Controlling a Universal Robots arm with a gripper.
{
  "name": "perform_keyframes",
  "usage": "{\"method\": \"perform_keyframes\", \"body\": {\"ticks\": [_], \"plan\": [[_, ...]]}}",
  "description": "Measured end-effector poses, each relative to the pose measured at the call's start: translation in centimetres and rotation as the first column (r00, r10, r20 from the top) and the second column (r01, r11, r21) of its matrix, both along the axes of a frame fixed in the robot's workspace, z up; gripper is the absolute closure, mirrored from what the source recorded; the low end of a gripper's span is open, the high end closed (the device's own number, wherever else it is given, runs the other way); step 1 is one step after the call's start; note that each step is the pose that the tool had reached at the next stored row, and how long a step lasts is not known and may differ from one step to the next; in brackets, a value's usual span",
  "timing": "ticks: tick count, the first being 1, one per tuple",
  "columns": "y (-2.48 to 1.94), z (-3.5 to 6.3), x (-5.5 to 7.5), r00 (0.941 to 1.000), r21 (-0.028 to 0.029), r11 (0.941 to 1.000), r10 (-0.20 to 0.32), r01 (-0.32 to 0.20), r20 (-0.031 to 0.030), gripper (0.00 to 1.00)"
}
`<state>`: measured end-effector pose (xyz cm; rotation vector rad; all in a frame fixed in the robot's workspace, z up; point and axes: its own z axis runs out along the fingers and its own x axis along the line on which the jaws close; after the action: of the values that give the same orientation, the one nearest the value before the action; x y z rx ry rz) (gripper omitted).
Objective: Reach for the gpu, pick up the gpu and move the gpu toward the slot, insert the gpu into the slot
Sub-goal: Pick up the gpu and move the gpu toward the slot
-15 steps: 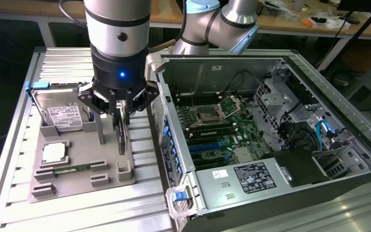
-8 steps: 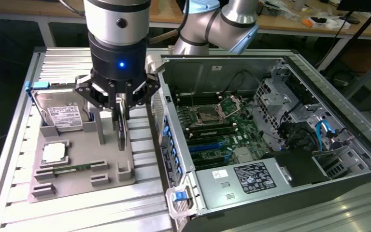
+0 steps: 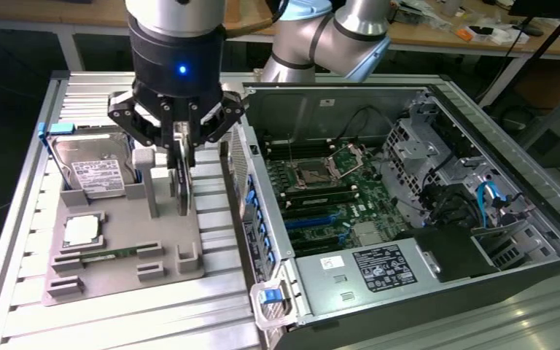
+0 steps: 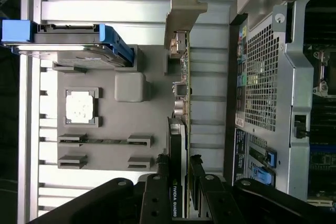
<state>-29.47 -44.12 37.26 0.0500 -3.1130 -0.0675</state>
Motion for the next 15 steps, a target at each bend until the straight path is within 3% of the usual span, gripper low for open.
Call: {"method": "perform_keyframes", "body": {"ticks": [6,15], "plan": [[0.0,2.53,0.0,1.0,-0.0007,1.0,0.0,0.0,0.0,0.73],[0.0,5.56,0.0,1.0,-0.0021,1.0,0.0,0.0,0.0,0.73]]}}
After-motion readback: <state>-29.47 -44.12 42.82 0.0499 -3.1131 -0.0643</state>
